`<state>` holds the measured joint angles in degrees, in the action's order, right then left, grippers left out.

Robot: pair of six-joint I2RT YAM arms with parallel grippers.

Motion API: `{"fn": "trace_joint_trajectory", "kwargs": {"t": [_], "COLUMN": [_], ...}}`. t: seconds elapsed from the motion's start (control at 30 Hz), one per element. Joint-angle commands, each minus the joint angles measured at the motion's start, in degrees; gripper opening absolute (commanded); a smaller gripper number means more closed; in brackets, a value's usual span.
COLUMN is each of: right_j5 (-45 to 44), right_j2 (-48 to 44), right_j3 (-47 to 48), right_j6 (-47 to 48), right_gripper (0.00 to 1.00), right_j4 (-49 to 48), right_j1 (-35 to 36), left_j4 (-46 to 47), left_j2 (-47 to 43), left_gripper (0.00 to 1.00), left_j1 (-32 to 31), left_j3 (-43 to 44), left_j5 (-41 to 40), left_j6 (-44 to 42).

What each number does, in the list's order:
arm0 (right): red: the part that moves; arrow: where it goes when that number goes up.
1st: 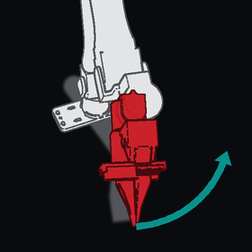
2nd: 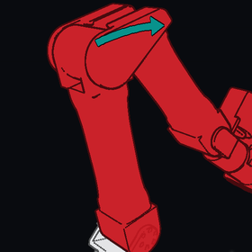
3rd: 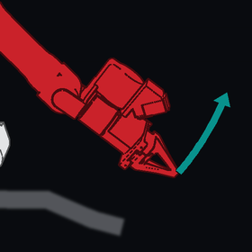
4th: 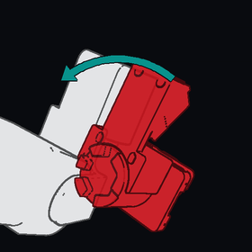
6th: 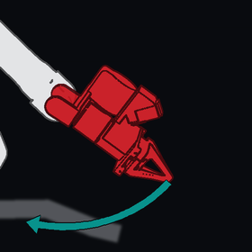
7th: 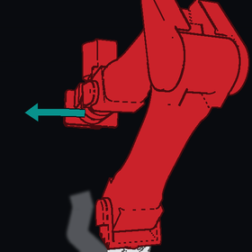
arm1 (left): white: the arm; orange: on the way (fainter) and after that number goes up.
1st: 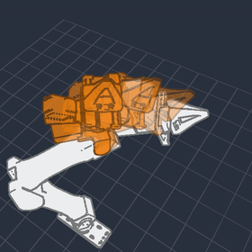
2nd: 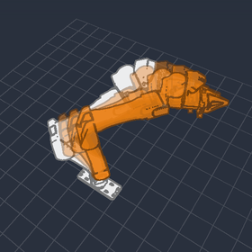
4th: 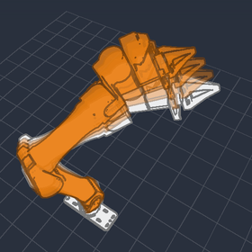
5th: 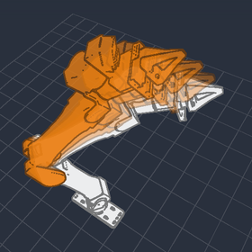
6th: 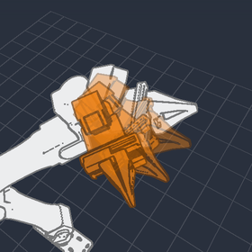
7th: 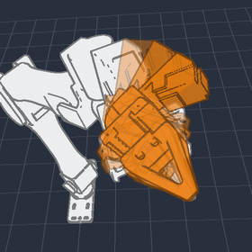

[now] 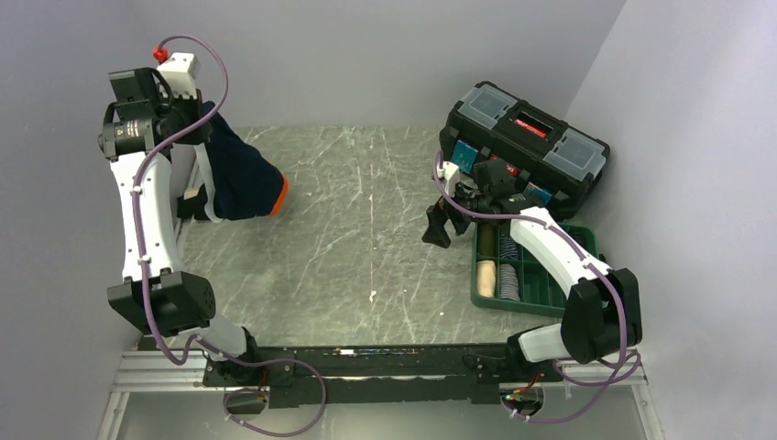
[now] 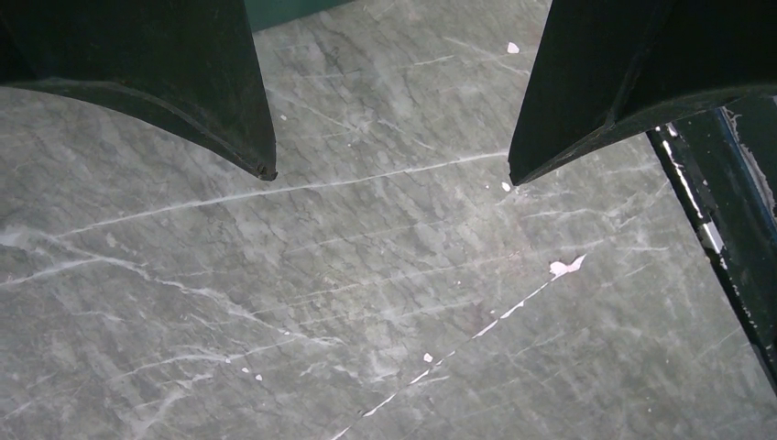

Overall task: Roll the underwear
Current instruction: Pick up the underwear.

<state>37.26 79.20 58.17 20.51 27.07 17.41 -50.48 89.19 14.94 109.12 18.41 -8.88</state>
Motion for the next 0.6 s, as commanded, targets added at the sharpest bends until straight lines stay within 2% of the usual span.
{"fn": "trace_joint_trajectory", "kwargs": {"t": [0.0, 0.17, 0.3, 0.47, 0.57], "right_j5": [-0.7, -1.0, -1.0, -0.8, -0.5], "right_j2": [-0.4, -0.6, -0.8, -0.9, -0.6], "right_j3": [1.9, 1.8, 1.8, 1.9, 2.1], "right_j6": [1.0, 1.0, 1.0, 1.1, 1.1], "right_gripper": [1.00, 1.00, 1.00, 1.00, 1.00], "right_j4": [-0.1, -0.3, -0.2, -0.1, 0.0], "right_j1": [0.1, 0.1, 0.0, 0.1, 0.0], "left_j4": [2.8, 1.9, 0.7, 5.9, 5.7], "left_j2": [-1.0, -0.9, -2.2, -7.2, -7.2], "left_gripper": [0.00, 0.00, 0.00, 0.00, 0.00], "left_j1": [-0.8, -0.8, -0.6, -0.5, -0.5], "left_j3": [-0.6, 1.8, 6.4, 4.7, 5.9], "left_j5": [2.0, -2.9, -13.8, -25.5, -29.0], "left_j6": [1.8, 1.3, -2.3, -7.6, -9.9]}}
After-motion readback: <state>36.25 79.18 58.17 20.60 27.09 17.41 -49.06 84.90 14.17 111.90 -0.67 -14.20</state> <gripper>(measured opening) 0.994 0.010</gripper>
